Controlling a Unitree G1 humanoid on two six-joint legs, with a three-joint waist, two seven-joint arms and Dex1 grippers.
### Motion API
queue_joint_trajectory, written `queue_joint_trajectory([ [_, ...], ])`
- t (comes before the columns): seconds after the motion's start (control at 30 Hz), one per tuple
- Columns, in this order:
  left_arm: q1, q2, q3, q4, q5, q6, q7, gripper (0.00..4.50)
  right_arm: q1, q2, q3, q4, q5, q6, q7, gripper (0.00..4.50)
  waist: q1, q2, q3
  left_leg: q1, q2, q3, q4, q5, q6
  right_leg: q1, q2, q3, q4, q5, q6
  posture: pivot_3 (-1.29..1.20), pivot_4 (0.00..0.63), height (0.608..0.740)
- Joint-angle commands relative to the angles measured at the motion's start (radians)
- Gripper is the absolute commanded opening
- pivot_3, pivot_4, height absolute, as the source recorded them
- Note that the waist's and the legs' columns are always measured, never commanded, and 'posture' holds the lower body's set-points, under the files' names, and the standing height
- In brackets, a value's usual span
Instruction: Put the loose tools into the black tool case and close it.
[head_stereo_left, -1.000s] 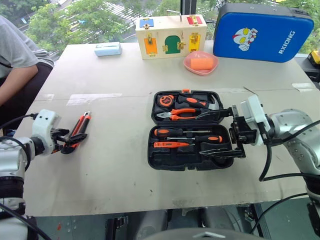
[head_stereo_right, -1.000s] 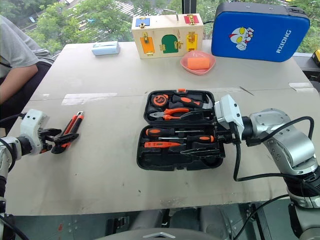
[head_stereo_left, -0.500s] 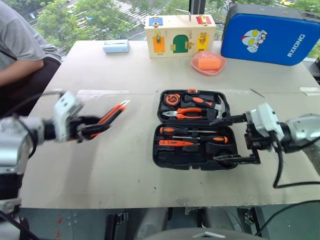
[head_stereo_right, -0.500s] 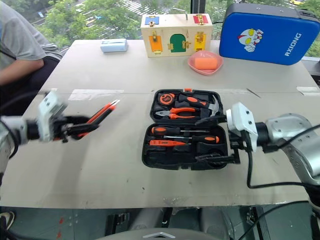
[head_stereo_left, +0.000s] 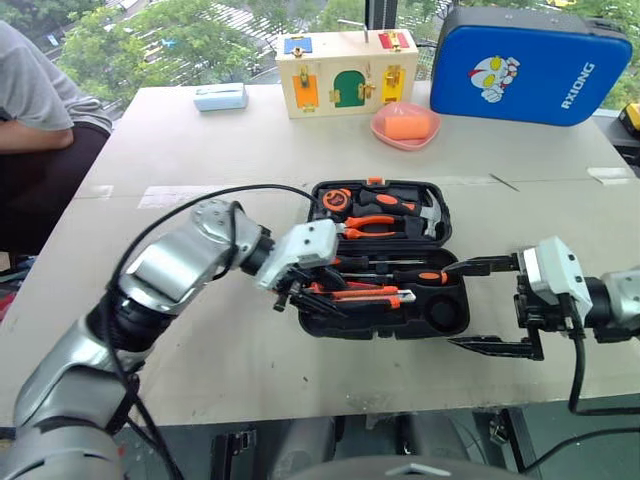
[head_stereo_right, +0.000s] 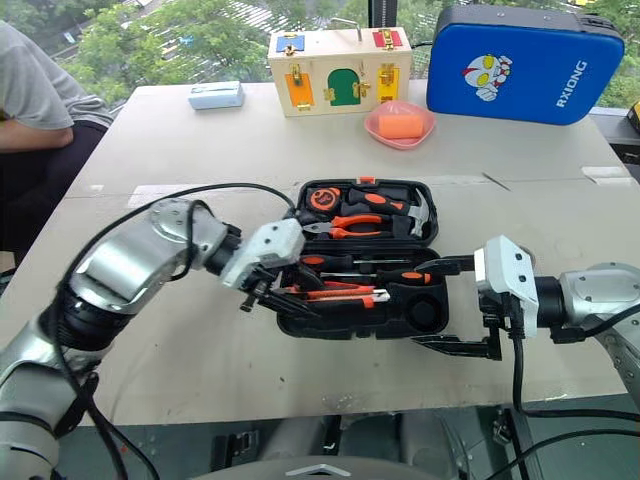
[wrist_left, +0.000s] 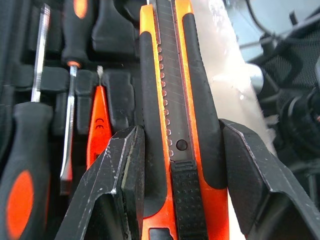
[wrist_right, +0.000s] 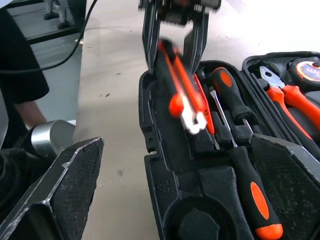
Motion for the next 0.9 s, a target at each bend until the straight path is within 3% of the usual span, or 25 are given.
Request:
queue_joint_trajectory([
  [0.03,-0.019,-0.022,-0.023,0.022,0.029,-0.024,-0.026,1.85,0.021,0.002,-0.042,-0.056,0.025,0.009,-0.038,4.50,-0.001,-0.001,0.000,0.000,0.000,0.000,0.000,0.000,0.000,0.000,0.000,0.000,0.000,0.000,0.000,0.00,0.150,0.735],
  [0.37,0.010,-0.137,-0.047,0.096,0.081,-0.010,0.037,1.85,0.048,0.013,-0.042,-0.076,0.039,0.021,-0.104,4.50,0.002,-0.001,0.000,0.000,0.000,0.000,0.001,0.000,0.000,0.000,0.000,0.000,0.001,0.000,0.000,0.00,0.150,0.735],
  [0.43,0.011,-0.144,-0.039,0.105,0.070,-0.001,0.027,2.88,0.042,0.012,-0.040,-0.076,0.044,0.026,-0.112,4.50,0.002,-0.001,0.000,0.000,0.000,0.000,0.001,0.000,0.000,0.000,0.000,0.000,0.001,0.000,0.000,0.00,0.150,0.735],
  [0.47,0.012,-0.147,-0.035,0.109,0.072,-0.010,0.029,3.11,0.041,0.011,-0.039,-0.077,0.046,0.029,-0.116,4.50,0.003,-0.001,0.000,0.000,0.000,0.000,0.002,0.000,0.000,0.000,0.000,0.000,0.001,0.000,0.000,0.00,0.150,0.735],
  [0.57,0.000,-0.142,-0.012,0.089,0.045,0.006,0.017,4.39,0.031,0.007,-0.036,-0.080,0.057,0.041,-0.122,4.50,0.012,-0.001,0.000,0.000,-0.001,-0.001,0.004,0.000,0.000,0.002,0.000,-0.002,0.001,0.000,0.000,0.00,0.150,0.735],
  [0.6,-0.004,-0.138,-0.004,0.080,0.032,0.017,0.011,4.49,0.028,0.006,-0.035,-0.080,0.059,0.043,-0.124,4.50,0.016,-0.001,0.000,0.000,-0.001,-0.002,0.005,0.000,0.000,0.003,0.000,-0.002,0.002,0.000,0.000,0.00,0.150,0.735],
  [0.77,-0.014,-0.110,0.064,0.012,-0.021,0.046,0.003,4.49,0.028,0.005,-0.026,-0.052,0.043,0.027,-0.107,4.50,0.023,-0.001,0.001,0.000,-0.001,-0.003,0.009,0.000,0.000,0.005,0.000,-0.004,0.002,0.000,0.000,0.00,0.150,0.735],
  [0.9,-0.018,-0.121,0.076,0.011,-0.022,0.047,0.009,3.35,0.043,0.011,-0.017,-0.028,0.017,-0.002,-0.085,4.50,0.023,-0.001,0.001,0.000,-0.001,-0.004,0.008,0.000,0.000,0.005,-0.001,-0.005,0.001,0.000,0.001,0.00,0.150,0.735],
])
